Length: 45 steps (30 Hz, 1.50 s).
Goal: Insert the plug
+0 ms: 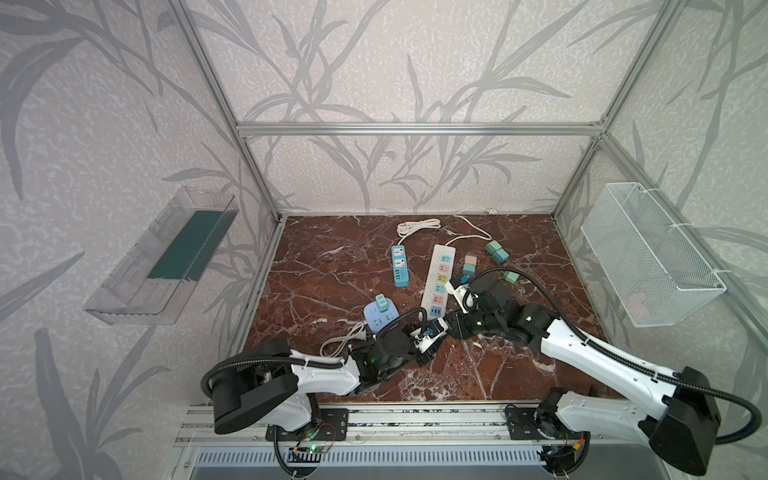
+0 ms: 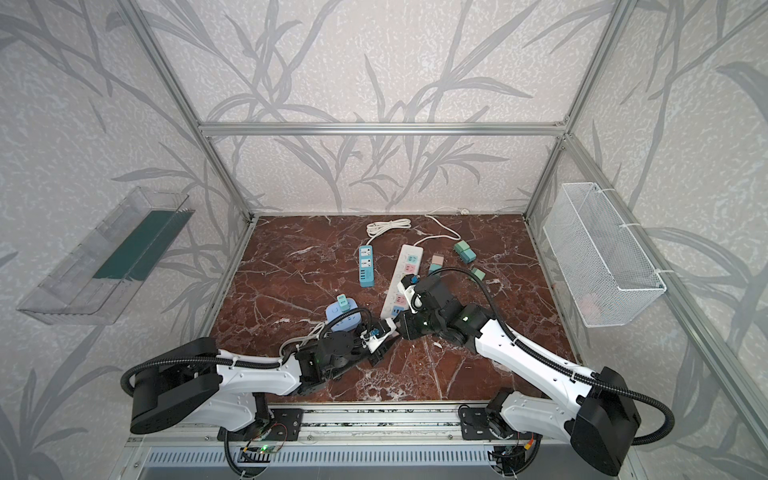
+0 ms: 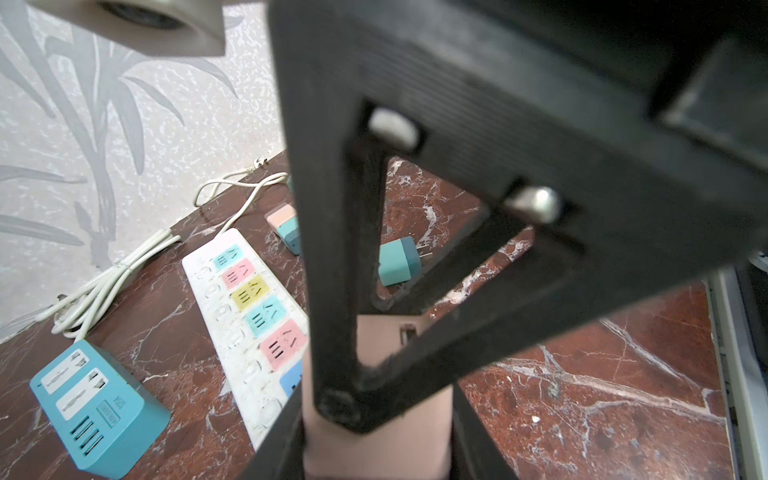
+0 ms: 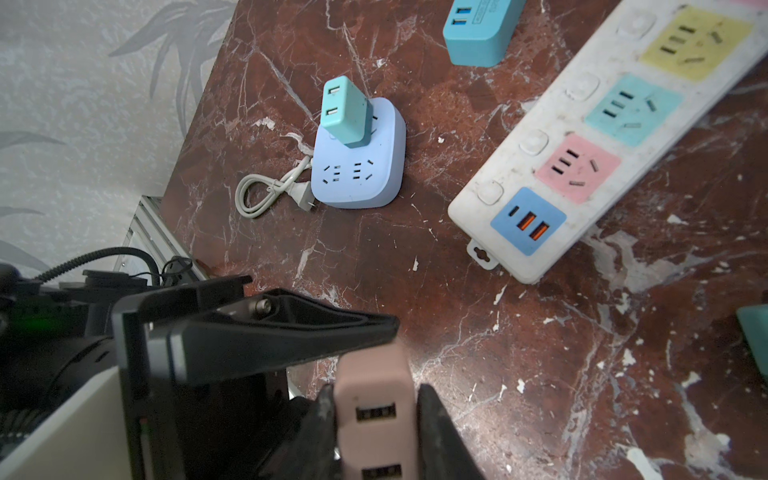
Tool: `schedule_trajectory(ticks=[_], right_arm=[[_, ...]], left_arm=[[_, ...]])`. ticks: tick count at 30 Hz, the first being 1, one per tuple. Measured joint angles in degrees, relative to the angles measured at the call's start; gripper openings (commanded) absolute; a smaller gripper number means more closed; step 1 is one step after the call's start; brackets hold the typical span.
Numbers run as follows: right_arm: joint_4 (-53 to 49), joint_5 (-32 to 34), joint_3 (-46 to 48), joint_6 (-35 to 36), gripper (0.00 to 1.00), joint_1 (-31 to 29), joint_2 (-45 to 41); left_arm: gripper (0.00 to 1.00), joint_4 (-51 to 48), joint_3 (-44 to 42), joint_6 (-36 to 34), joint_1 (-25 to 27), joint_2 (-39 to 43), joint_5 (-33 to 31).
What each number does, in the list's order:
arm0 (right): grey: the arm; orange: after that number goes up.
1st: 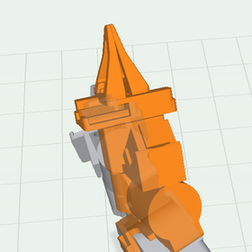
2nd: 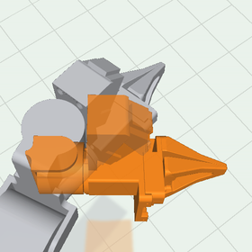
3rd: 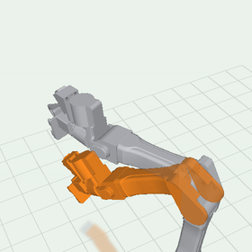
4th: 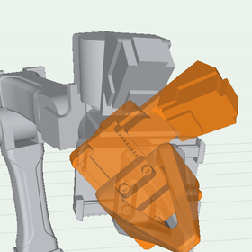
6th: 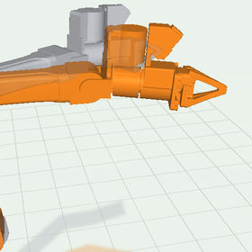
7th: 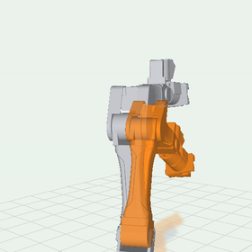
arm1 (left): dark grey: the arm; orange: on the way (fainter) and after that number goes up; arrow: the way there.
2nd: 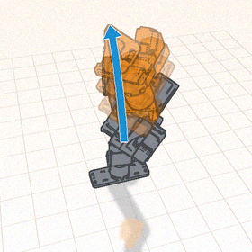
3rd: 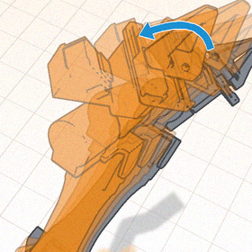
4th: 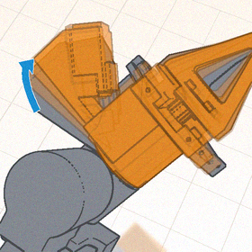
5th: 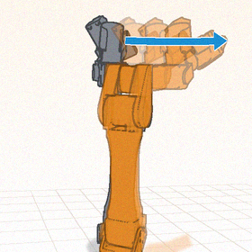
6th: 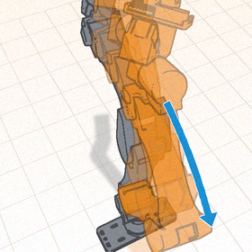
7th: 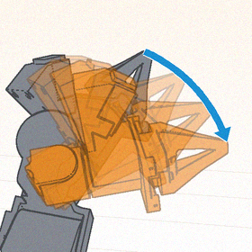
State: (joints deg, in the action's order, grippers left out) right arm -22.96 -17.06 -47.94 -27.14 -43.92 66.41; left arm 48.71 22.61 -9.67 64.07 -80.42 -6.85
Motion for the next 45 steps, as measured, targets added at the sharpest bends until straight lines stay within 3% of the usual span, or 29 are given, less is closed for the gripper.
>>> schedule_trajectory(ticks=[3,11,15,20,23,27,31,39,45], right_arm=[[0.07,-0.50,0.22,0.26,0.12,0.00,-0.02],[0.59,-0.28,0.22,-0.96,0.08,0.00,-0.04],[0.20,2.45,-0.76,-1.01,0.07,-0.26,-0.02],[-2.86,8.20,-7.26,0.24,0.06,-2.86,3.39],[-3.43,12.24,-13.29,1.20,0.04,-6.05,9.49],[-3.69,17.46,-21.51,2.03,0.00,-10.99,19.76],[-3.85,21.97,-28.37,1.99,0.00,-15.10,28.94],[-4.39,26.58,-40.22,0.76,0.00,-19.41,44.44],[-7.21,29.07,-44.72,0.07,0.00,-19.67,48.48]], left_arm=[[0.42,0.20,-0.39,0.26,0.00,0.11,0.02],[0.70,1.46,-0.83,0.76,0.00,1.09,-3.58],[0.78,-0.20,-2.80,3.50,0.48,7.56,-8.70],[0.80,-17.22,0.26,14.60,-1.66,25.03,-22.62],[0.80,-31.89,5.25,25.20,-8.55,33.44,-26.27],[0.80,-48.04,7.08,38.56,-21.64,42.99,-25.07],[0.79,-58.88,7.08,47.19,-28.50,47.32,-21.90],[0.78,-64.67,3.34,58.01,-38.51,48.15,-11.19],[0.78,-65.24,2.54,59.80,-39.74,49.13,-7.26]])
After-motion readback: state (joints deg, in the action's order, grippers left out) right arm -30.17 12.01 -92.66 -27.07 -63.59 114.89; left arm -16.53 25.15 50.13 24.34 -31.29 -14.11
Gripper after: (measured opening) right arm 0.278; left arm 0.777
